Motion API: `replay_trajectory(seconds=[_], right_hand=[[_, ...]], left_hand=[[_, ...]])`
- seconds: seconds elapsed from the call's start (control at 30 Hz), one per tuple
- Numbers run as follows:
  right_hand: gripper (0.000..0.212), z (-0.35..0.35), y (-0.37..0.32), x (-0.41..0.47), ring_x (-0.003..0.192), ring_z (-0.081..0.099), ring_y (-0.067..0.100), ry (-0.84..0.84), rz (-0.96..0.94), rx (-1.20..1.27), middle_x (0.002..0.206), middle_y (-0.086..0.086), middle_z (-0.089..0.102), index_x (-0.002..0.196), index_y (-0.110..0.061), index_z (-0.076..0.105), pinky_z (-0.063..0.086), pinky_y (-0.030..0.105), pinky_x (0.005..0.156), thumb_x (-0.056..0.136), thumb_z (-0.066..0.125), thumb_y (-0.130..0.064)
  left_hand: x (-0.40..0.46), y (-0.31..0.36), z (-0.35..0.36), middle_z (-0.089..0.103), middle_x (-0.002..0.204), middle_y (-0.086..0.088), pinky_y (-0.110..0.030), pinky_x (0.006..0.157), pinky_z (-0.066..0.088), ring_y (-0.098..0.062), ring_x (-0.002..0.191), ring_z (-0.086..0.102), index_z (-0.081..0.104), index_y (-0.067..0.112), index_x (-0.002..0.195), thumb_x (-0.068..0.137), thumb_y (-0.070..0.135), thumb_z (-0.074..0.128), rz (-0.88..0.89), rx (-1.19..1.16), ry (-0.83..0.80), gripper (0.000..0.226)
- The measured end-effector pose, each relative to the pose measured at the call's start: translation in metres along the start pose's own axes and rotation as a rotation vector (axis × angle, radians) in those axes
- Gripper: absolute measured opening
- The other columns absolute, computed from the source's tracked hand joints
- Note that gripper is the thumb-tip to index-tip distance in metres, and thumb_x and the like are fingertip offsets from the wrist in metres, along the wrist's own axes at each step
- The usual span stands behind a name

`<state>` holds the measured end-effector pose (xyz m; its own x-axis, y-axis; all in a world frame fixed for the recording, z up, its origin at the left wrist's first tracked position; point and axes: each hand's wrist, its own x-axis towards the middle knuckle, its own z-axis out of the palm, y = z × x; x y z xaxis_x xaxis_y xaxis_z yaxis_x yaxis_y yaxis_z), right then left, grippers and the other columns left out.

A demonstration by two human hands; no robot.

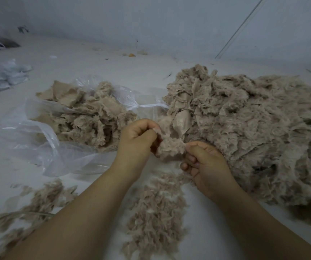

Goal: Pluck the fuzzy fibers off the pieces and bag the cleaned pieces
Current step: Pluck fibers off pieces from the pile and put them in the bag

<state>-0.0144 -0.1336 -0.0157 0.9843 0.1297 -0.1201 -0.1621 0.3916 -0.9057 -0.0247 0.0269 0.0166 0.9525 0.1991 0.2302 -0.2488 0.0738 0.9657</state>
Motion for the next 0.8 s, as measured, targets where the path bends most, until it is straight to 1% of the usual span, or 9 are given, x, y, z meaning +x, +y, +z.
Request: replay_trajectory(seconds=[0.1, 0.17, 0.23, 0.33, 0.47, 0.6, 0.63, 0.7, 0.8], right_hand=[[0.029, 0.0, -0.001, -0.001, 0.047, 0.041, 0.008, 0.005, -0.004, 0.012, 0.052, -0.002, 0.041, 0.073, -0.011, 0.069, 0.046, 0.022, 0.05, 0.098, 0.054, -0.006], [0.026, 0.0, -0.002, -0.002, 0.048, 0.042, 0.007, -0.006, -0.006, 0.016, 0.052, -0.002, 0.041, 0.077, -0.01, 0.07, 0.047, 0.022, 0.051, 0.098, 0.055, -0.007], [0.021, 0.001, -0.002, -0.003, 0.048, 0.043, 0.006, -0.012, -0.005, 0.032, 0.053, -0.002, 0.042, 0.083, -0.007, 0.069, 0.047, 0.021, 0.05, 0.098, 0.054, -0.007], [0.032, 0.002, -0.003, -0.003, 0.049, 0.045, 0.007, 0.006, 0.0, 0.047, 0.056, -0.001, 0.044, 0.071, -0.015, 0.07, 0.047, 0.021, 0.049, 0.098, 0.054, -0.007], [0.04, 0.003, -0.006, -0.004, 0.043, 0.047, 0.005, -0.002, 0.017, 0.088, 0.054, 0.0, 0.05, 0.064, -0.02, 0.071, 0.049, 0.024, 0.049, 0.098, 0.052, -0.008], [0.025, 0.004, -0.007, -0.005, 0.043, 0.047, 0.006, -0.05, 0.01, 0.087, 0.056, 0.001, 0.051, 0.067, -0.018, 0.07, 0.049, 0.026, 0.051, 0.09, 0.063, -0.024], [0.021, 0.004, -0.007, -0.006, 0.043, 0.047, 0.005, -0.061, 0.007, 0.072, 0.056, 0.001, 0.051, 0.069, -0.017, 0.069, 0.05, 0.026, 0.051, 0.084, 0.066, -0.032], [0.025, 0.003, -0.006, -0.006, 0.044, 0.047, 0.005, -0.064, 0.008, 0.025, 0.057, 0.001, 0.05, 0.072, -0.015, 0.066, 0.051, 0.025, 0.053, 0.076, 0.068, -0.039], [0.026, 0.003, -0.005, -0.007, 0.044, 0.047, 0.003, -0.089, -0.002, -0.031, 0.056, -0.001, 0.052, 0.07, -0.018, 0.067, 0.052, 0.025, 0.054, 0.076, 0.068, -0.043]], left_hand=[[-0.003, -0.001, 0.002, 0.052, 0.051, -0.005, -0.023, 0.046, 0.04, -0.013, 0.048, 0.047, 0.058, 0.007, 0.052, 0.074, 0.006, 0.052, -0.001, 0.051, -0.073, 0.023], [-0.004, -0.006, 0.003, 0.049, 0.048, -0.007, -0.024, 0.045, 0.041, -0.014, 0.045, 0.046, 0.051, 0.006, 0.049, 0.082, 0.008, 0.068, 0.032, 0.179, -0.017, 0.037], [-0.002, -0.01, 0.003, 0.053, 0.05, -0.007, -0.032, 0.047, 0.047, -0.018, 0.046, 0.05, 0.055, 0.004, 0.057, 0.081, 0.008, 0.077, 0.071, 0.252, 0.049, 0.033], [0.0, -0.01, 0.0, 0.056, 0.059, -0.009, -0.044, 0.05, 0.051, -0.028, 0.053, 0.053, 0.062, 0.012, 0.066, 0.076, 0.0, 0.079, 0.107, 0.245, 0.067, 0.023], [-0.002, -0.009, 0.0, 0.05, 0.06, 0.014, -0.042, 0.055, 0.06, -0.012, 0.053, 0.053, 0.064, 0.01, 0.077, 0.078, -0.013, 0.071, 0.059, 0.119, -0.034, 0.024], [-0.002, -0.008, 0.003, 0.063, 0.084, -0.016, -0.055, 0.074, 0.056, -0.04, 0.084, 0.059, 0.064, 0.018, 0.077, 0.075, -0.015, 0.072, 0.167, 0.174, -0.059, 0.033], [-0.001, -0.008, 0.004, 0.063, 0.085, -0.016, -0.052, 0.074, 0.056, -0.038, 0.084, 0.059, 0.063, 0.018, 0.077, 0.075, -0.016, 0.071, 0.184, 0.165, -0.069, 0.035], [-0.002, -0.008, 0.004, 0.063, 0.078, -0.003, -0.035, 0.069, 0.055, -0.022, 0.076, 0.06, 0.063, 0.017, 0.077, 0.075, -0.016, 0.069, 0.186, 0.127, -0.107, 0.034], [-0.004, -0.005, 0.004, 0.061, 0.074, 0.01, -0.019, 0.064, 0.049, -0.004, 0.07, 0.057, 0.061, 0.016, 0.079, 0.074, -0.012, 0.067, 0.16, 0.047, -0.17, 0.029]])
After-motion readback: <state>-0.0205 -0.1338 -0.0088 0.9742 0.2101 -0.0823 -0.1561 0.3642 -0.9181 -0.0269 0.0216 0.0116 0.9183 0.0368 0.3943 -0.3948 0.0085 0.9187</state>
